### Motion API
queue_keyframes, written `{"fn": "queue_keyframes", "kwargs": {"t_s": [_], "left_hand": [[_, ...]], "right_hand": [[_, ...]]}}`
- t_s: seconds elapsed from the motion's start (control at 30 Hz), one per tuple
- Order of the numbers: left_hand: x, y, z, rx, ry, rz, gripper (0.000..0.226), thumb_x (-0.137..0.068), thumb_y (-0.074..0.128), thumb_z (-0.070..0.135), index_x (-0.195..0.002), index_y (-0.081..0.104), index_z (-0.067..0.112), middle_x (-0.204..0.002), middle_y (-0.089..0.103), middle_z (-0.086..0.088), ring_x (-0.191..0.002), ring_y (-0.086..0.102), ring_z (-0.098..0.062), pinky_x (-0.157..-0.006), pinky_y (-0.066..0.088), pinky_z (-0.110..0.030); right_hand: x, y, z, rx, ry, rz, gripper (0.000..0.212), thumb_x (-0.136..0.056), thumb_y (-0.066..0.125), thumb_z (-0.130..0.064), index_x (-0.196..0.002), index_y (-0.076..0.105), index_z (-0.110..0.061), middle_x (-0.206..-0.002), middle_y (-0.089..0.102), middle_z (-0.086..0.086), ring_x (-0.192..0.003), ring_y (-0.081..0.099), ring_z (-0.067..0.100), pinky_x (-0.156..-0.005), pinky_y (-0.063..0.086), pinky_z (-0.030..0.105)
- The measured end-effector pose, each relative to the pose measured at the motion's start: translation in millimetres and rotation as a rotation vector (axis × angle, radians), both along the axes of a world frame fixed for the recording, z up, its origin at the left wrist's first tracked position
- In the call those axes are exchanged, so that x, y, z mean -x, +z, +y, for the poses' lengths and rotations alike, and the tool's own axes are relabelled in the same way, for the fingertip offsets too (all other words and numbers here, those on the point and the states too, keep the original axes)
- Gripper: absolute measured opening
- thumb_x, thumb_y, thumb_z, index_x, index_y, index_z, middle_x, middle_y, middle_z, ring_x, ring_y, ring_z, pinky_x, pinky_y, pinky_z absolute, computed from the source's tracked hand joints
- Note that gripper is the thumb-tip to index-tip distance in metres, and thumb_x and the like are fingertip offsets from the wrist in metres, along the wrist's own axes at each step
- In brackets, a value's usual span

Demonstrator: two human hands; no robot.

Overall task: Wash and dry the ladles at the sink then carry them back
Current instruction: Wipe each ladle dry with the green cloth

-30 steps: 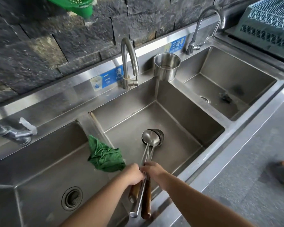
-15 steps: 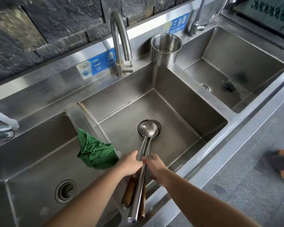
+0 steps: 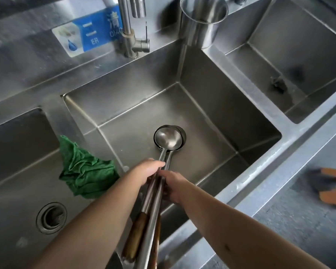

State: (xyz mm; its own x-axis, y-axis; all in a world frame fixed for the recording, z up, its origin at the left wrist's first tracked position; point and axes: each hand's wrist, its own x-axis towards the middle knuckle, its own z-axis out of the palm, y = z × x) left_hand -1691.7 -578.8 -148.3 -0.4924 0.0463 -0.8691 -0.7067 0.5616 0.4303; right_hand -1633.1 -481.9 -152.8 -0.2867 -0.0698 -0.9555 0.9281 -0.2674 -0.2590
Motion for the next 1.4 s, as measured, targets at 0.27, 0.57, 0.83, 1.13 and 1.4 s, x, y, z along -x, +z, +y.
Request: {"fn": "queue_keyframes", "kwargs": {"t_s": [0.27, 0.57, 0.83, 1.13, 1.4], "left_hand": [[5.7, -30.1, 7.1, -0.086, 0.034, -0.234, 0.042, -0.078, 0.078, 0.036, -0.101, 0.069, 0.002, -0.091, 0.069, -0.019, -0.078, 0.067, -0.033, -0.078, 0.057, -0.044], [2.4, -33.4, 14.6, -0.318, 0.151, -0.504, 0.038, -0.093, 0.057, 0.037, -0.078, 0.064, 0.004, -0.061, 0.069, -0.016, -0.049, 0.068, -0.026, -0.052, 0.059, -0.034], [1.0, -37.6, 16.1, -0.411, 0.181, -0.493, 0.076, -0.056, 0.084, 0.054, -0.113, 0.069, 0.007, -0.117, 0.064, -0.024, -0.113, 0.062, -0.041, -0.094, 0.053, -0.048], [-8.6, -25.8, 22.8, -0.373, 0.219, -0.494, 0.047, -0.096, 0.05, 0.031, -0.063, 0.075, 0.01, -0.067, 0.071, -0.005, -0.059, 0.068, -0.018, -0.075, 0.051, -0.031], [-31.2, 18.1, 28.2, -0.498, 0.415, -0.443, 0.04, -0.096, 0.052, 0.024, -0.068, 0.075, 0.007, -0.073, 0.073, -0.003, -0.062, 0.07, -0.016, -0.075, 0.052, -0.03]], "right_hand": [[5.6, -3.1, -1.4, 0.105, -0.015, -0.057, 0.018, -0.097, 0.054, -0.012, -0.103, 0.065, 0.0, -0.078, 0.071, 0.014, -0.065, 0.07, 0.025, -0.061, 0.058, 0.036], [9.7, 18.1, 29.8, 0.178, 0.015, -0.052, 0.025, -0.099, 0.045, -0.012, -0.087, 0.063, 0.0, -0.061, 0.07, 0.01, -0.05, 0.068, 0.019, -0.051, 0.057, 0.028], [3.3, 42.7, 37.6, 0.371, -0.154, -0.053, 0.019, -0.096, 0.054, -0.01, -0.109, 0.063, 0.002, -0.082, 0.072, 0.02, -0.068, 0.073, 0.03, -0.057, 0.059, 0.036], [-3.2, 44.1, 20.5, 0.267, -0.147, -0.102, 0.014, -0.097, 0.049, 0.001, -0.09, 0.06, 0.004, -0.065, 0.071, 0.018, -0.055, 0.071, 0.03, -0.064, 0.055, 0.043], [-19.2, 79.6, 32.7, 0.215, 0.055, -0.051, 0.027, -0.093, 0.055, -0.005, -0.116, 0.062, 0.006, -0.099, 0.071, 0.023, -0.071, 0.073, 0.029, -0.066, 0.059, 0.034]]}}
